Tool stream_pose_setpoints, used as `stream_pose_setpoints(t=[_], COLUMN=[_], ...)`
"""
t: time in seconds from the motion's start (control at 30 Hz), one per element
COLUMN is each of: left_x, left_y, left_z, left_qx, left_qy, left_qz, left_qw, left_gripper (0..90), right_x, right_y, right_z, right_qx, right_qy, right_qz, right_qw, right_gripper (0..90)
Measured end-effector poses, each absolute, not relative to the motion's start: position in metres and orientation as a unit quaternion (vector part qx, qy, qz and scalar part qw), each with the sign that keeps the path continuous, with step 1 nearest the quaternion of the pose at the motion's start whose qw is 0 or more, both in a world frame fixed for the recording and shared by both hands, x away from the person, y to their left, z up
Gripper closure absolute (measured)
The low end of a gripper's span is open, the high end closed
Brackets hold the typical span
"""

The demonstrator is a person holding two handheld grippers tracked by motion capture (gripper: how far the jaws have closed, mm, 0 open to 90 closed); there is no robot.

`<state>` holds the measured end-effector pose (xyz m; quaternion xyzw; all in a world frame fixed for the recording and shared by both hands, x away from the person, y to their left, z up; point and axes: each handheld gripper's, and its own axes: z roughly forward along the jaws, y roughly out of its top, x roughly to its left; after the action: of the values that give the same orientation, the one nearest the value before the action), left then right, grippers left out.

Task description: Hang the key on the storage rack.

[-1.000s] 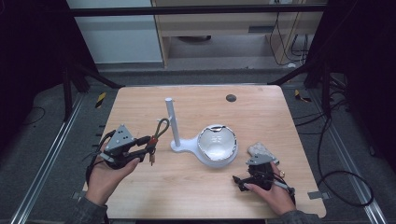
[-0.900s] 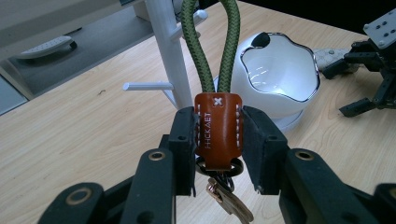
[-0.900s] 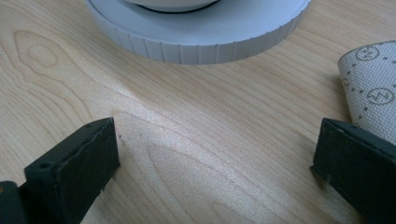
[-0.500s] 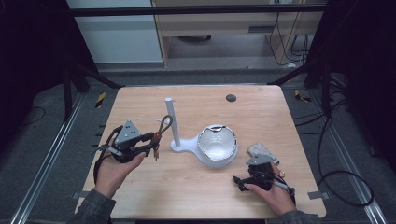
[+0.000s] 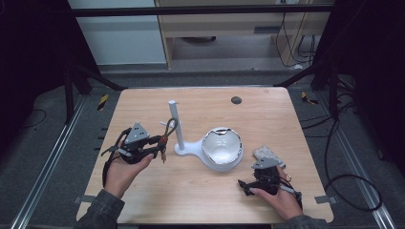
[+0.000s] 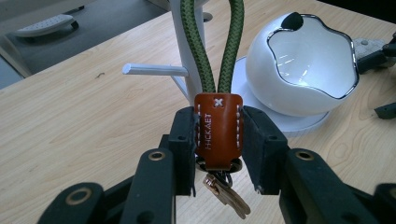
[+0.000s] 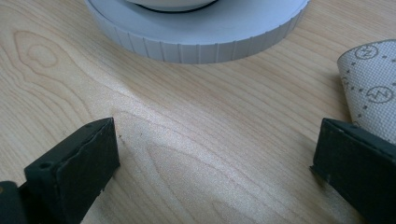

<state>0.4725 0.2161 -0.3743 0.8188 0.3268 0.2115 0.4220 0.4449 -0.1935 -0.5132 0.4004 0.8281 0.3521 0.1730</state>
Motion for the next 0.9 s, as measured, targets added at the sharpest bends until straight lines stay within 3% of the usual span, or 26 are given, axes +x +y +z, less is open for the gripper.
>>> stream_pose_setpoints(t=[0.67,0.9], left_x=[0.483,0.483], left_y=[0.211,0.213], left_z=[-0.383,-0.389], left_qx=[0.820,0.816], left_qy=[0.337,0.348], left_qz=[0.203,0.207], left_qw=[0.416,0.412], left_gripper=[64.5,47.2], right_x=[0.444,0.444], right_y=[-0.194,-0.194], right_z=[-0.513,-0.513], right_qx=[0.401,0.400], right_qy=[0.829,0.829], right_qz=[0.350,0.350], right_qw=[0.174,0.174], right_gripper=[0.3,0.3])
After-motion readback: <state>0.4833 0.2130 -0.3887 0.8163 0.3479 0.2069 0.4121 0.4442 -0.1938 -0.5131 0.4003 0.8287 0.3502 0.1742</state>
